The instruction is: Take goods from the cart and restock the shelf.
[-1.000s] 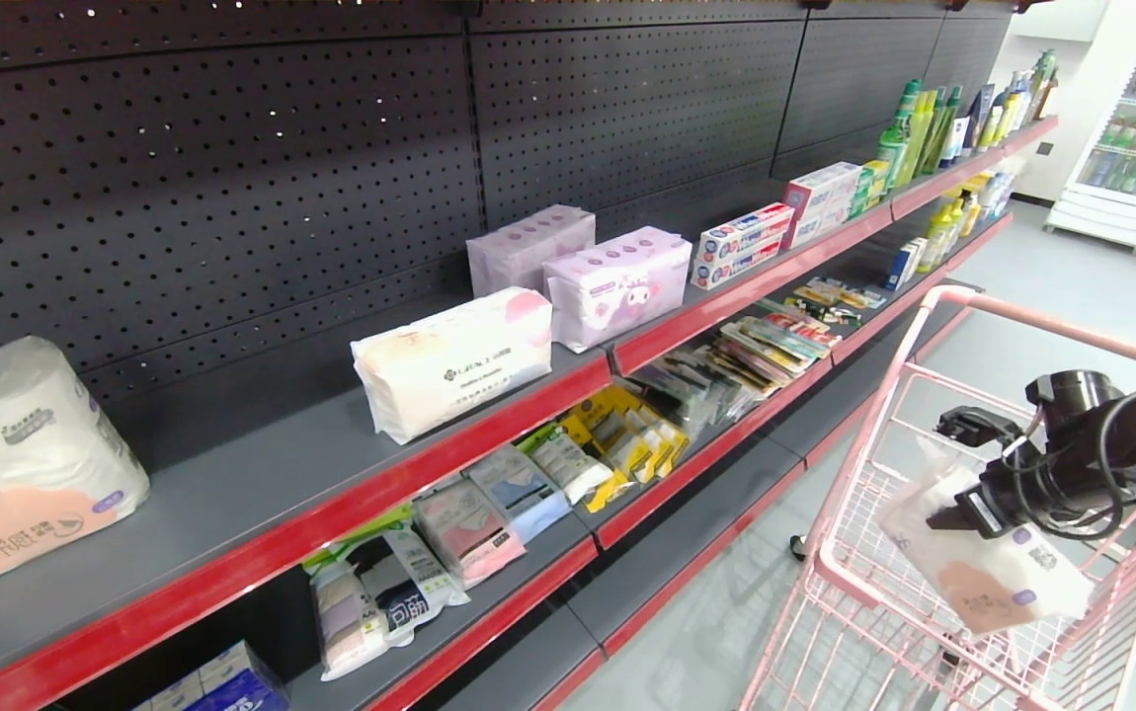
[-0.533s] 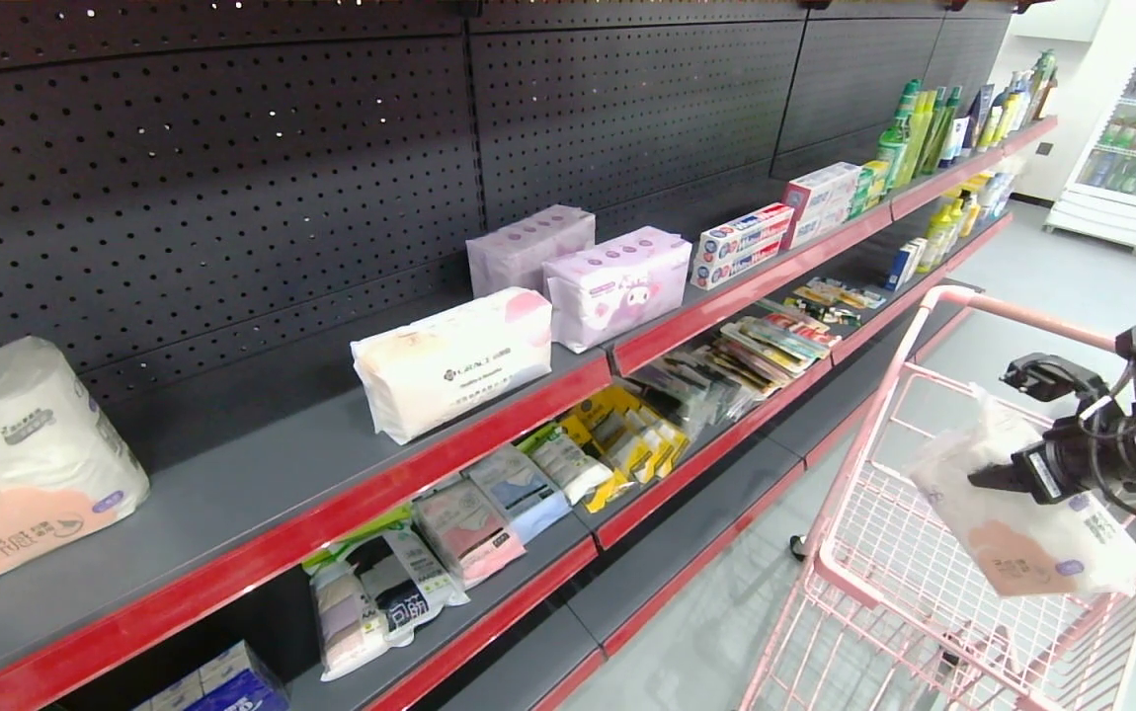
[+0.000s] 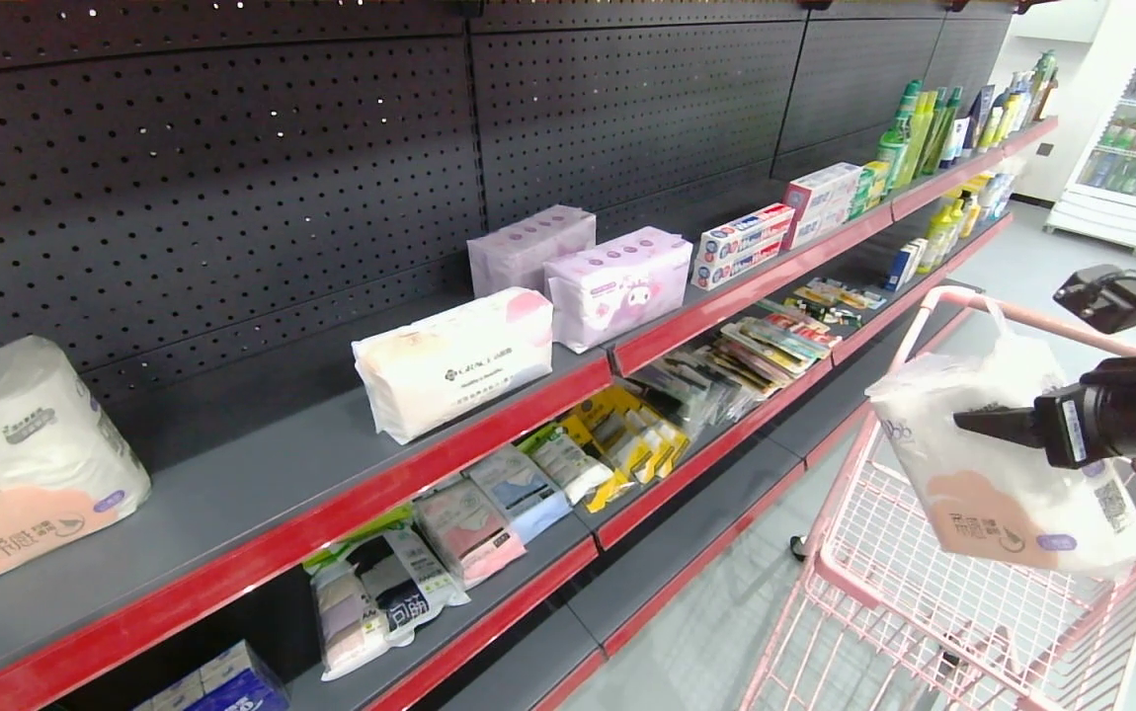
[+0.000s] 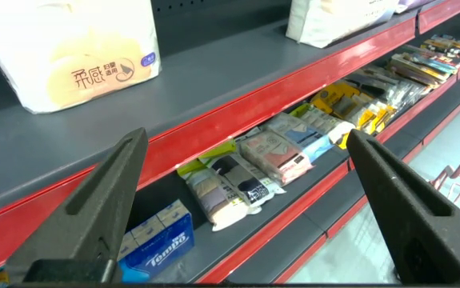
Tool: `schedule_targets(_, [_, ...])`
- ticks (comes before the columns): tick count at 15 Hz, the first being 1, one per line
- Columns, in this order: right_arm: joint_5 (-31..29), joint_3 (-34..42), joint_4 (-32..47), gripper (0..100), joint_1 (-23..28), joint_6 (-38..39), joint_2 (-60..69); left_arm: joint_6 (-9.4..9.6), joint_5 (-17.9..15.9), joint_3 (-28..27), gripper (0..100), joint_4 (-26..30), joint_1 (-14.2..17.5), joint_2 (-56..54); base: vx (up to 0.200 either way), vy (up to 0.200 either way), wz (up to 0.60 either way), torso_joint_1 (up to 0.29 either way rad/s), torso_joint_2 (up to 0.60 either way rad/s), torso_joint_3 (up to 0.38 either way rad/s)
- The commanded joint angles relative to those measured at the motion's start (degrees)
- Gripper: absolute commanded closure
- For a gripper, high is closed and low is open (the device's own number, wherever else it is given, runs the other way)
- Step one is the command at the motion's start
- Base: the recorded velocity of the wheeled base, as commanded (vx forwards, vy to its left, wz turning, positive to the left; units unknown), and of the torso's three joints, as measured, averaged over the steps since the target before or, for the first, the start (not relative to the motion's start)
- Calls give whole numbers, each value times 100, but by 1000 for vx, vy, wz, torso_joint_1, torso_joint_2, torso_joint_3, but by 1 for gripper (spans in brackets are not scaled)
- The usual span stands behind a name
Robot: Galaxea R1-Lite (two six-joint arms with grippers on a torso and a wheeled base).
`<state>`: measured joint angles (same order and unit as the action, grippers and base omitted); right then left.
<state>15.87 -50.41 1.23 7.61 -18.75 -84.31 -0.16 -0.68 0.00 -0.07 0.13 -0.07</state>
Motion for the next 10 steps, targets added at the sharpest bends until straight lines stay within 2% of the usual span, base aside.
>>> schedule_targets(1, [-23,673,-35,100,-743,196,1619,-2,-2,0,0,-1,4,7,0,0,0,0,0,0])
schedule_targets(4, [-427,1464,-9,100,-778,117,3175,-2,-2,0,0,-1,4,7,0,0,0,0,0,0])
schedule_targets(6, [-453,1499,0,100,-778,117,3245,-2,-2,0,0,-1,4,7,0,0,0,0,0,0])
schedule_targets(7, [-805,2140,79,100,-805,117,4564,-2,-2,0,0,-1,4,7,0,0,0,0,0,0])
schedule_targets(10, [-884,2615,624,100,-787,143,6243,-2,-2,0,0,-1,4,7,0,0,0,0,0,0])
